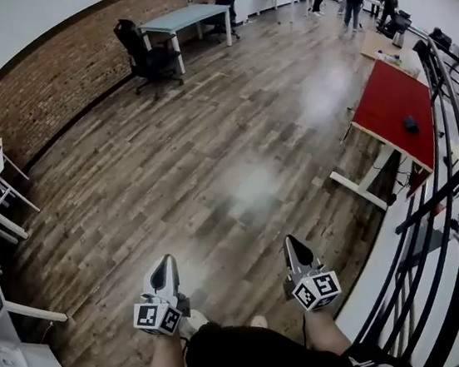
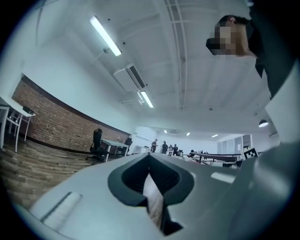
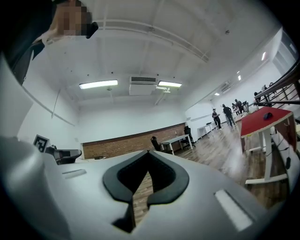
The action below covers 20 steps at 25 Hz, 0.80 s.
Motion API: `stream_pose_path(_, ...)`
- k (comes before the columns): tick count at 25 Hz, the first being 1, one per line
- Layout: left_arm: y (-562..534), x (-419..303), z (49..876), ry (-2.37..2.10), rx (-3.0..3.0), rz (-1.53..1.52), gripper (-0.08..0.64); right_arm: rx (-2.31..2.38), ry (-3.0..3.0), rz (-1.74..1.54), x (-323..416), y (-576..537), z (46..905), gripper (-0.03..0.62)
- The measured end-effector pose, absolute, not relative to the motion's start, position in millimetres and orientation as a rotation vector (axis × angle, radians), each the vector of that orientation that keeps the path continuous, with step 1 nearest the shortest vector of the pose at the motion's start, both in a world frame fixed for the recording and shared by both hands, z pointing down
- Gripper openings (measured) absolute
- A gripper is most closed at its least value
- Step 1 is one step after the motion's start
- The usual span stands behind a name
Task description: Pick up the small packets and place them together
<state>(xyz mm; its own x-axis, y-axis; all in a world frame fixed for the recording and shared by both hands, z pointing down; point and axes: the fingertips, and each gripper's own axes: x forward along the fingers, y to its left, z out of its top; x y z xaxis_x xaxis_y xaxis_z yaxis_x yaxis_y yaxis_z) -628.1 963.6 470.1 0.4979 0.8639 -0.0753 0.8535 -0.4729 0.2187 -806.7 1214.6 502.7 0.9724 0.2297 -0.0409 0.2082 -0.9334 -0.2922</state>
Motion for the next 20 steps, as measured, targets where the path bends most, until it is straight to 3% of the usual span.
stream_pose_path(12,878,-558,469,1.261,2.602,-0.002,-0.002,-2.884,-0.098,0.026,-698,1154,496,0.002)
stream_pose_path(20,782,-490,465,1.064,2.706,-0.067,-0.002,-2.91,0.144,0.018,-581,1077,483,0.002)
